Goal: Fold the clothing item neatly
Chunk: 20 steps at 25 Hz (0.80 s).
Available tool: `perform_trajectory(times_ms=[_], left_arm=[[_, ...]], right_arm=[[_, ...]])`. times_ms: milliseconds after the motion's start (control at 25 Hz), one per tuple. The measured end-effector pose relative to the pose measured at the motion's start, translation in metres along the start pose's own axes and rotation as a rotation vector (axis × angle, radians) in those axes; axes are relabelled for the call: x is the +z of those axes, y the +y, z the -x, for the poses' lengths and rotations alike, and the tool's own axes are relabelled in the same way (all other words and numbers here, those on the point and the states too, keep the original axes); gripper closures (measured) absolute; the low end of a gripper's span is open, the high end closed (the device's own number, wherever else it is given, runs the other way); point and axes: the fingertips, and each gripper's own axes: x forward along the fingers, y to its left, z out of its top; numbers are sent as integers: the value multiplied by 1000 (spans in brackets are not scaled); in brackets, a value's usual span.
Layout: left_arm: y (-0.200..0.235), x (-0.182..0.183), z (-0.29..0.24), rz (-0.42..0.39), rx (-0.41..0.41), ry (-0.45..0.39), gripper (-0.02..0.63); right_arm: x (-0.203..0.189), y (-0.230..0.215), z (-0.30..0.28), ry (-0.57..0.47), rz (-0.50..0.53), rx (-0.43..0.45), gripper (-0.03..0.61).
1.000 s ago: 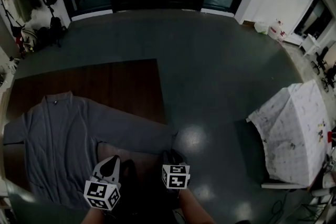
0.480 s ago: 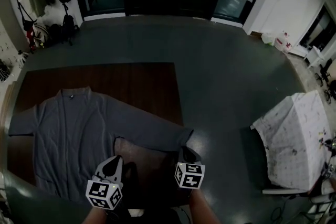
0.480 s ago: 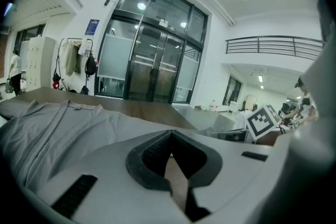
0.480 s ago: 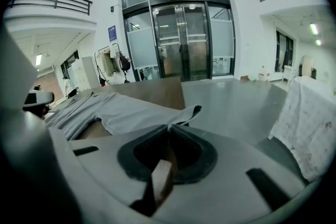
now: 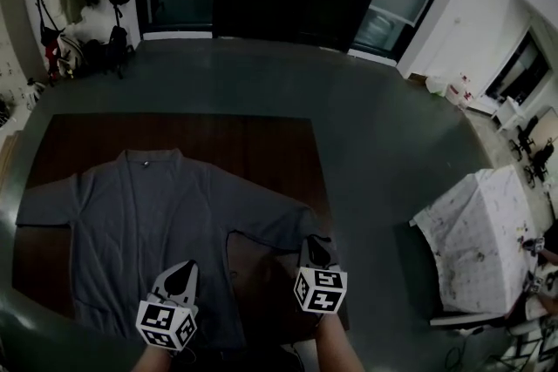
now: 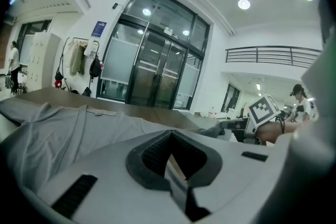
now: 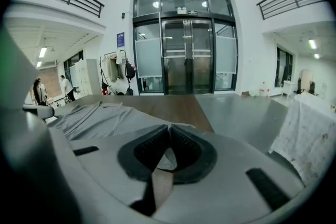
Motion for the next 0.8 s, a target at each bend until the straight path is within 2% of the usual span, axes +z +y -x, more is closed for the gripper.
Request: perform_trajectory(times_ms=[240,480,680,800], left_arm=[[58,7,37,22,2,-23,604],[101,11,57,12,11,-14,604],[116,16,61,-19,61,-20,604],[120,23,58,1,121,-50,604]], right_arm=[[16,44,5,-32,-16,-38,568],[26,51,8,-46,-70,-101,568],[27,56,4,-54,-70,-71,568],[30,50,-4,-71,-64,-48,568]])
